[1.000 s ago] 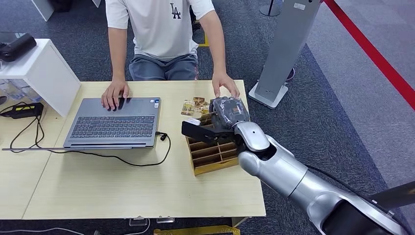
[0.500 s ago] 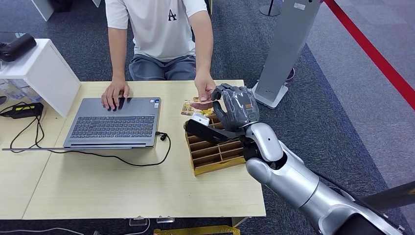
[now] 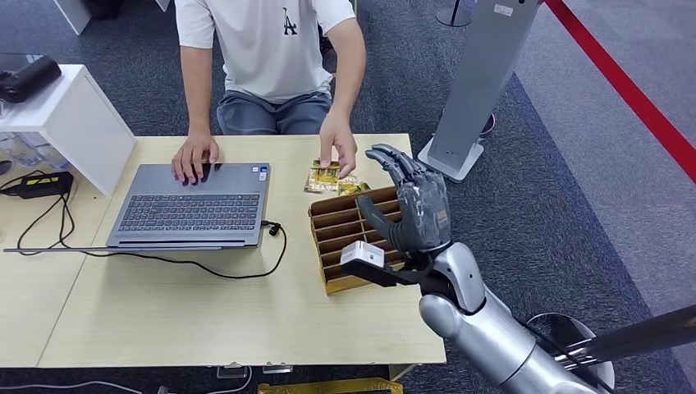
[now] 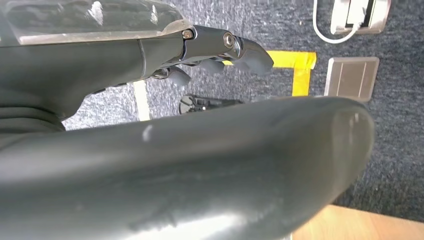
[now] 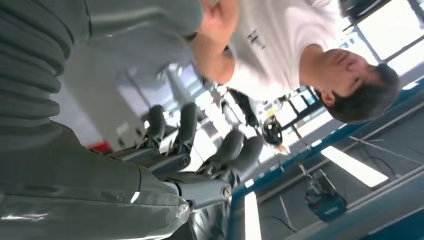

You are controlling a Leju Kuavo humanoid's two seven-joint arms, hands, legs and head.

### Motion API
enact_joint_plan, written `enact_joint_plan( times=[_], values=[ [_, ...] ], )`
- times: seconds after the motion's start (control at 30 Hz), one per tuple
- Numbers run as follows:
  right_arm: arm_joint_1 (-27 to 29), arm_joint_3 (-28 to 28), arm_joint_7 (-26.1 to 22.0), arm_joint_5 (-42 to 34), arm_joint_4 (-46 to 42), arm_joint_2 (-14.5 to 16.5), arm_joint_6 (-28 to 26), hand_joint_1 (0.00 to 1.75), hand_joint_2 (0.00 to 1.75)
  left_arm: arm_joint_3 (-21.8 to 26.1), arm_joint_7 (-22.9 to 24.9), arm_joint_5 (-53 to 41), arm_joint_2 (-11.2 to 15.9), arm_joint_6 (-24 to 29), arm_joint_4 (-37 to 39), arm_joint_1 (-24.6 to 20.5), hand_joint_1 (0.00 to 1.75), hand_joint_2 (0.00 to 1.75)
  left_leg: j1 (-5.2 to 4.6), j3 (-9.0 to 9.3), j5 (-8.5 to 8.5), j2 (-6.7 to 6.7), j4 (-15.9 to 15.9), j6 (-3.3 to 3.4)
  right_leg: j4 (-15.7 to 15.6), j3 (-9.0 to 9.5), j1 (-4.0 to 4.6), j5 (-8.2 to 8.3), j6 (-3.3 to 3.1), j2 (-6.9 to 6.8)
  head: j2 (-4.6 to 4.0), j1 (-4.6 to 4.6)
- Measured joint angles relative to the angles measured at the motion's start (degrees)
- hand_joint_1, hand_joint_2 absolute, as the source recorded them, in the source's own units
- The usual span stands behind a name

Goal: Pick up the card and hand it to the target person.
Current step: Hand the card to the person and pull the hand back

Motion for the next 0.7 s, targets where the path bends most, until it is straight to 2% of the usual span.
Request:
enact_joint_plan(
  times=[0.07, 0.13, 0.17, 0.23, 0.4, 0.7],
  values=[
    [0.3, 0.8, -2.8, -15.4, 1.8, -0.5, 4.9, 0.0, 1.75, 0.3, 0.2, 0.3, 0.2, 0.3, 0.0, 0.0, 0.0, 0.0, -0.01, 0.02, 0.03, 0.02, 0.0, 0.0, 0.0, 0.0, -0.01, 0.04, -0.01, 0.03, 0.0, 0.0],
    [1.3, 1.1, -4.5, -30.5, 3.2, -1.6, 12.9, 0.0, 1.75, 0.6, 0.6, 0.5, 0.5, 0.7, -0.1, 0.0, 0.0, 0.0, 0.0, 0.02, 0.05, -0.01, -0.1, 0.01, -0.1, 0.03, 0.0, 0.07, 0.0, 0.0, 0.0, 0.0],
    [1.9, 1.2, -4.7, -36.3, 3.5, -2.3, 16.3, 0.0, 1.75, 0.7, 0.9, 0.6, 0.6, 0.9, -0.1, 0.0, 0.0, 0.0, 0.01, 0.02, 0.05, -0.03, -0.1, 0.01, -0.1, 0.06, 0.01, 0.07, 0.01, -0.02, 0.0, 0.0],
    [3.2, 2.1, -4.9, -42.8, 3.2, -4.4, 20.1, 0.0, 1.75, 0.8, 1.3, 0.7, 0.8, 1.1, -0.1, 0.0, 0.0, 0.0, 0.03, 0.03, 0.04, -0.1, -0.1, 0.02, -0.1, 0.1, 0.03, 0.04, 0.02, -0.09, 0.0, 0.0],
    [6.1, 2.0, -3.7, -46.9, 0.1, -6.8, 22.5, 0.0, 1.75, 1.2, 1.6, 1.1, 0.7, 1.5, -0.1, 0.0, 0.0, 0.0, 0.01, 0.12, 0.04, -0.25, -0.2, 0.03, -0.2, 0.23, 0.02, -0.01, 0.01, -0.24, 0.0, 0.0],
    [11.3, 0.8, 1.3, -45.6, -6.0, -10.1, 23.4, 0.0, 1.75, 1.4, 1.9, 1.3, 0.6, 2.0, -0.2, 0.0, 0.0, 0.0, -0.01, -0.04, -0.02, -0.21, 0.0, 0.03, -0.1, 0.04, -0.01, -0.05, 0.03, -0.2, 0.0, 0.0]
  ],
)
